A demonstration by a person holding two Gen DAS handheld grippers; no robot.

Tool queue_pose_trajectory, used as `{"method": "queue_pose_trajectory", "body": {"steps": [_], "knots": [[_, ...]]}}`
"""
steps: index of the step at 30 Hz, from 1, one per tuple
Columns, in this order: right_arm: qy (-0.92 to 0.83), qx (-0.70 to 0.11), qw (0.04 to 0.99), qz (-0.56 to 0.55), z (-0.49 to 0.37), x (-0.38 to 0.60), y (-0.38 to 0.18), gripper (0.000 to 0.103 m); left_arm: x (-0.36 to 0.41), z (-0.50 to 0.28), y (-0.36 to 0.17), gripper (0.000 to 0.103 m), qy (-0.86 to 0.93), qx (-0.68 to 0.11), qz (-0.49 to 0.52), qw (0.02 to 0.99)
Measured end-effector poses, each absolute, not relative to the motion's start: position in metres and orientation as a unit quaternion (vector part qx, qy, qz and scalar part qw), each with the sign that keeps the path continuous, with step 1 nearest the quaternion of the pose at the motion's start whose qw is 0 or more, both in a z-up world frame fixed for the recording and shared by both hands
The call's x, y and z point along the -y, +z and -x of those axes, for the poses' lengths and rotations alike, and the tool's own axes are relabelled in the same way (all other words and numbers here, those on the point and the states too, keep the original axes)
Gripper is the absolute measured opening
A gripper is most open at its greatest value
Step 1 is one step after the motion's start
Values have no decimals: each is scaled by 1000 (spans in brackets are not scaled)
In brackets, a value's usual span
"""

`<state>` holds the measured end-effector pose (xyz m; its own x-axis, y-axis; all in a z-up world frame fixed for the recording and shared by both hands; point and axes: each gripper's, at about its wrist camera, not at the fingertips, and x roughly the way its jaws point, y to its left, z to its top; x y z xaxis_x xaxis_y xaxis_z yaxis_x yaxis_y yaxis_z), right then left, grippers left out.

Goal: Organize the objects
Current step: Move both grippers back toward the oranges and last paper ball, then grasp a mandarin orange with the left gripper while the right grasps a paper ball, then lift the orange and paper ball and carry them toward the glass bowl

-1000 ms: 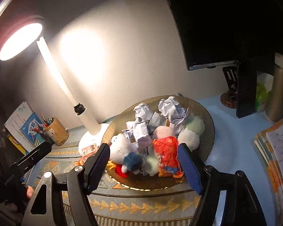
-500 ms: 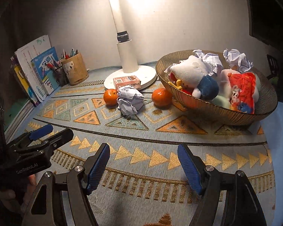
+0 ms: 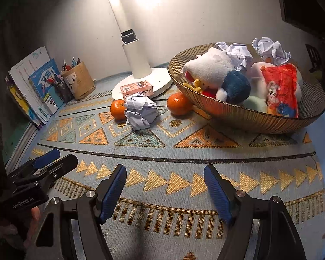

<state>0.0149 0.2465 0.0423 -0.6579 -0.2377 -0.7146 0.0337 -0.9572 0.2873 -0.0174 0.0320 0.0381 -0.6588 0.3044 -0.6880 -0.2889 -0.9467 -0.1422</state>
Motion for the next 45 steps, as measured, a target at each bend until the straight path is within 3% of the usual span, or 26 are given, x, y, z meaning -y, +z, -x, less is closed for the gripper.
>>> {"method": "queue_pose_trajectory", "body": {"steps": [4, 8, 15, 19, 21, 23, 31, 36, 40, 45], "knots": [[-873, 192, 115, -433, 19, -233, 41, 73, -30, 46, 53, 84, 905, 4, 369, 214], [-868, 227, 109, -428, 49, -230, 41, 73, -30, 94, 32, 80, 890, 0, 399, 222], [-866, 240, 105, -425, 85, -226, 37, 73, -61, 131, 17, 76, 875, -49, 411, 252], [-861, 252, 116, -427, 100, -225, 29, 72, -73, 139, 12, 57, 868, -63, 420, 258], [-862, 249, 115, -426, 103, -224, 28, 66, -76, 138, 12, 45, 864, -66, 421, 269], [-865, 242, 114, -425, 103, -223, 29, 52, -79, 133, 13, 34, 865, -76, 413, 275], [-871, 222, 123, -421, 76, -224, 40, 50, -63, 94, 21, 34, 869, -48, 422, 254], [-894, 122, 129, -411, 10, -236, 56, 51, -42, 21, 32, 34, 868, 20, 426, 253], [-894, 98, 114, -421, -33, -252, 53, 51, -48, -16, 24, 34, 867, 70, 427, 246], [-901, 53, 88, -422, -52, -257, 43, 51, -72, -35, 17, 34, 879, 48, 420, 220]]}}
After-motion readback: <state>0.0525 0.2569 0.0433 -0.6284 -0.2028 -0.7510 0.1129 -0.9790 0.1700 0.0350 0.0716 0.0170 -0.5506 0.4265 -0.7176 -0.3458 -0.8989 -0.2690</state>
